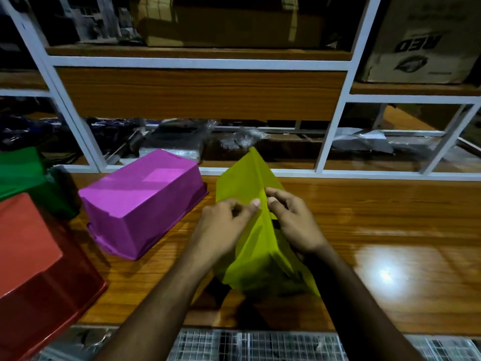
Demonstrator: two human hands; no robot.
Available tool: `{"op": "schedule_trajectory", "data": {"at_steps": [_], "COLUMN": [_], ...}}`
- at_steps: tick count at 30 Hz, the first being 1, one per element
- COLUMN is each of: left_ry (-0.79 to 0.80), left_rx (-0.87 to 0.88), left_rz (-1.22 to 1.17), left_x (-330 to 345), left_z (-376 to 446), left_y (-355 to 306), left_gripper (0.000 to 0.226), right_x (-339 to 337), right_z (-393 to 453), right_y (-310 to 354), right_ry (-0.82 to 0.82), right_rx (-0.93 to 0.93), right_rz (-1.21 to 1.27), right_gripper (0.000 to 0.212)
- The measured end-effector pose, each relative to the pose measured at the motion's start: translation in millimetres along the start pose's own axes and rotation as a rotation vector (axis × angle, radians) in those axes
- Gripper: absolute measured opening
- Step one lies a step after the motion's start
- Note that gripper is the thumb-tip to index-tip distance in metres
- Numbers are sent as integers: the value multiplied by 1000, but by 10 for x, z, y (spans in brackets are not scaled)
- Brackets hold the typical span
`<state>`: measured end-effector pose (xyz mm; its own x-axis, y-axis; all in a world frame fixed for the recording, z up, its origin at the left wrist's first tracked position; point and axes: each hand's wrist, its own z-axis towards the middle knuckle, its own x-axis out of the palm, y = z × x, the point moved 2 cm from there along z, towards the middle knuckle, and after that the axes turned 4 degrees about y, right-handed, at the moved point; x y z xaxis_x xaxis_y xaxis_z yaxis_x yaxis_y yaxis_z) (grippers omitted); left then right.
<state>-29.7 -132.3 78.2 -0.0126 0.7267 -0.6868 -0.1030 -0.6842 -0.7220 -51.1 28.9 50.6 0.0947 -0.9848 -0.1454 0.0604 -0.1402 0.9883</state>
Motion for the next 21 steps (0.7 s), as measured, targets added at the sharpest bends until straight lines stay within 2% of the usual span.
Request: {"op": "schedule_trajectory", "data": {"at_steps": [3,6,7,10,12,15,21], "left_ry": [27,99,140,223,240,216,164], "left_rx": [-71,-207,-271,-385,-407,-417,-398], "left_rz": [-49,-317,-429,-652,-748,-793,-759], "left_x": [14,123,170,310,410,538,596], "left_z": [43,108,117,91,69,77,90], "left_y": [37,178,239,404,499,583,636], "left_gripper": [55,25,21,42,52,56,53], "right_x": [53,-32,-109,-360,-522,-695,-744], "right_z": [-64,-36,-33,-126,-176,-202,-257], "right_y": [58,-84,-143,-280,-366,-449,-478], "right_ry": [156,103,29,-138,-195,-203,-187], "right_rx": [-92,-118,-54,246,369,455,365], "right_rz": [-203,-604,-780,-1102,-1122,-1087,-1044], "right_gripper": [36,50,51,54,58,59,49]}}
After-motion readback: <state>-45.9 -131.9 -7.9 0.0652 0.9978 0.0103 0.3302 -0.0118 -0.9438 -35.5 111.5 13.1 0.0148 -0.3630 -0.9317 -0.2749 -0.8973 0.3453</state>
